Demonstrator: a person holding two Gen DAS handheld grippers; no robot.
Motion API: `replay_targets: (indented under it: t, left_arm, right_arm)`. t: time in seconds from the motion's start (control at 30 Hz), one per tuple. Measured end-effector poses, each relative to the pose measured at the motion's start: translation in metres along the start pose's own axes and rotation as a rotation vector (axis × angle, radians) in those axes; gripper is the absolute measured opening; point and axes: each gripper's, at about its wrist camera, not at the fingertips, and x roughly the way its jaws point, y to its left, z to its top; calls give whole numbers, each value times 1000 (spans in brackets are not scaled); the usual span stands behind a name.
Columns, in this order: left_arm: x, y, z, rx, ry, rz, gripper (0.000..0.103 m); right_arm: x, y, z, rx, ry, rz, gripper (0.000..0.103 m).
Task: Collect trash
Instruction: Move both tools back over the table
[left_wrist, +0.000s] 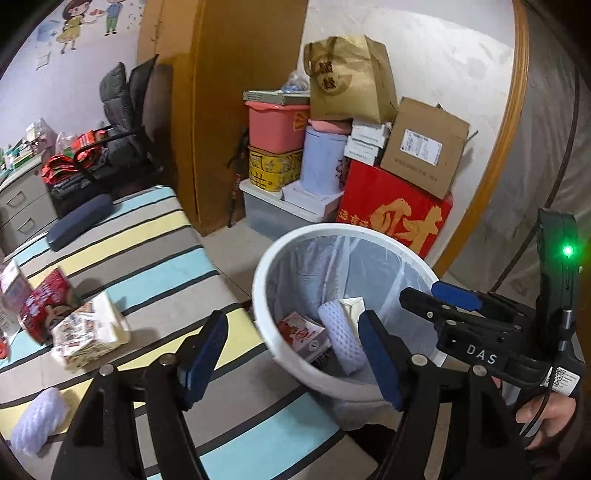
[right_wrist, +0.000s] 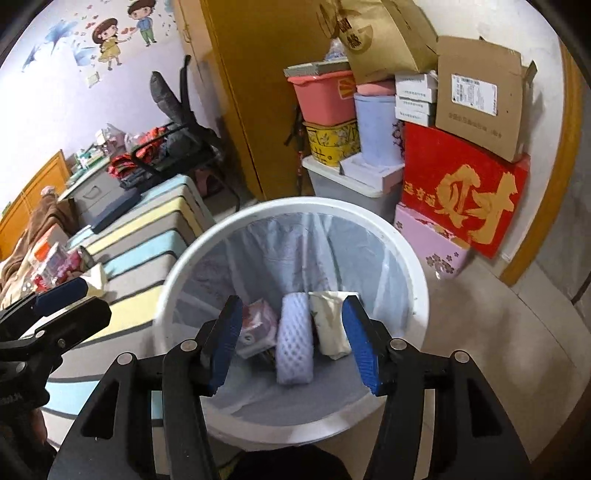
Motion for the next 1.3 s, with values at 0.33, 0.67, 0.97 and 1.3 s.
replay_targets:
  t: [0.33,0.67,0.97,1.3]
  left_arm:
    - [-39,34,-9,-40,-59,62,75]
    - [-77,88,-30,-92,-98,156,75]
    - [-100,154,-57,-175,-68,249,76]
    - [-99,195,-84,-205,-3,280,76]
  right_arm:
    - [-12,41,-2,-55,-48,50,57]
    - [-12,85,-3,-123,-71,137,57]
    - [1,128,-5,-185,-45,204,57]
    - [24,170,-8,-265,12,279,57]
